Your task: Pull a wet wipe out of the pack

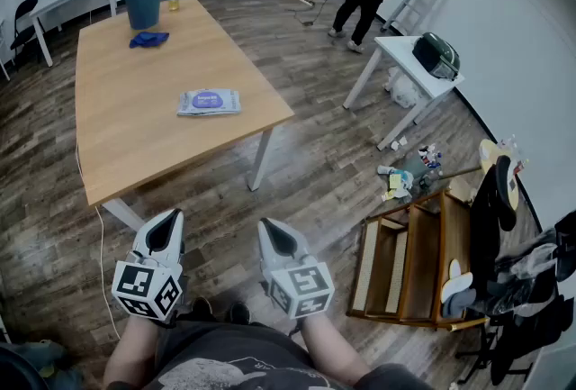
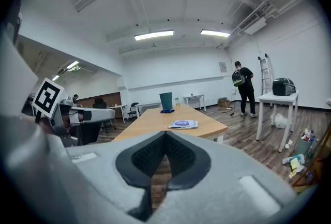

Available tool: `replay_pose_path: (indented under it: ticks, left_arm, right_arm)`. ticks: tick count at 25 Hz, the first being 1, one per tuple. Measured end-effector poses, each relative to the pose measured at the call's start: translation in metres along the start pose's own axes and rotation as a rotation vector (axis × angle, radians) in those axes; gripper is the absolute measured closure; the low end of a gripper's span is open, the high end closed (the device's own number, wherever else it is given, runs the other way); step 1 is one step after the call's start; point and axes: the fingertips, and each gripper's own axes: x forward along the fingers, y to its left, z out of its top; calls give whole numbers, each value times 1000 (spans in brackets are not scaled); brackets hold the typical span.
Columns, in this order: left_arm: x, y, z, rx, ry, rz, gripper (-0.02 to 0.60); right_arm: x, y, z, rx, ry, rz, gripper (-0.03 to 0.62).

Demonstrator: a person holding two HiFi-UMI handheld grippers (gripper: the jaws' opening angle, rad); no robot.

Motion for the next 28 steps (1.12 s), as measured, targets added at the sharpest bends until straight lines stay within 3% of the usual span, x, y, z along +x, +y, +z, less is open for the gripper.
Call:
replay_pose_path:
  ticks: [18, 22, 28]
  left_arm:
    - [3, -2, -10, 2, 22, 9, 563]
    - [9, -7, -10, 15, -12, 26, 563]
    - [15, -17, -8, 52, -30, 61, 563]
  right_arm:
    - [-6, -6, -3, 4, -3, -18, 605]
    - [-16, -15, 10, -23, -57, -36, 603]
    - [-25, -37, 16, 33, -120, -8, 603]
